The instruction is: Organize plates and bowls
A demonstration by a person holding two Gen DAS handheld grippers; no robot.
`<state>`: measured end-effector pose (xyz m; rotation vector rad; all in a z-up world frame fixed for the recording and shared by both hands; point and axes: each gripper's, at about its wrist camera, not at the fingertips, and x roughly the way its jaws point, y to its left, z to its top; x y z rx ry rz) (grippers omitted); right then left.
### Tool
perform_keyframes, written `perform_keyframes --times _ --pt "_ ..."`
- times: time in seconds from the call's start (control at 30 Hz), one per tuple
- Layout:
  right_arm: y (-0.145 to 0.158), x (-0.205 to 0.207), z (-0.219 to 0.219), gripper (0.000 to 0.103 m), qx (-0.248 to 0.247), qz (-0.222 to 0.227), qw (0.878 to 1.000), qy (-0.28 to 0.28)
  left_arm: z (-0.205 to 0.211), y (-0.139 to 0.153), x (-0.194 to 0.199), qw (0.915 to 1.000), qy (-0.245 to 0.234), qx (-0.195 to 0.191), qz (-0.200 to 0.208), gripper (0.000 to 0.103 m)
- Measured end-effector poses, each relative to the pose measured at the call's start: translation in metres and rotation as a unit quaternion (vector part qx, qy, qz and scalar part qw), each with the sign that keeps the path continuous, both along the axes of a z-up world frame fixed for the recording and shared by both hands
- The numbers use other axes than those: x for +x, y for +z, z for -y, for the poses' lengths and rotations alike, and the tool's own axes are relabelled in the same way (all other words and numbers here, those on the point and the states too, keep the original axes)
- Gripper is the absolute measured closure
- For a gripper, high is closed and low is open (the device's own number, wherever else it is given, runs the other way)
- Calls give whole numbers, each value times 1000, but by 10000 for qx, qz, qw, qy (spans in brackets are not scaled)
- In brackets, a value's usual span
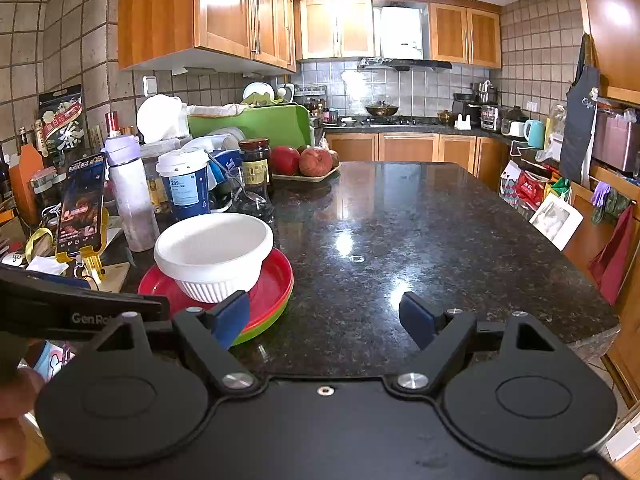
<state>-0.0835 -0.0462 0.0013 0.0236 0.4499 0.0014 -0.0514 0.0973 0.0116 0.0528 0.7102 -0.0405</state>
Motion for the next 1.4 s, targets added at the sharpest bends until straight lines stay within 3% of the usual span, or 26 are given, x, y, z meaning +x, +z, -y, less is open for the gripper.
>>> perform_keyframes --times 1.4 --pt "-1 60 14 18 48 -267 9995 146 -11 -4 48 9997 -212 17 -86 22"
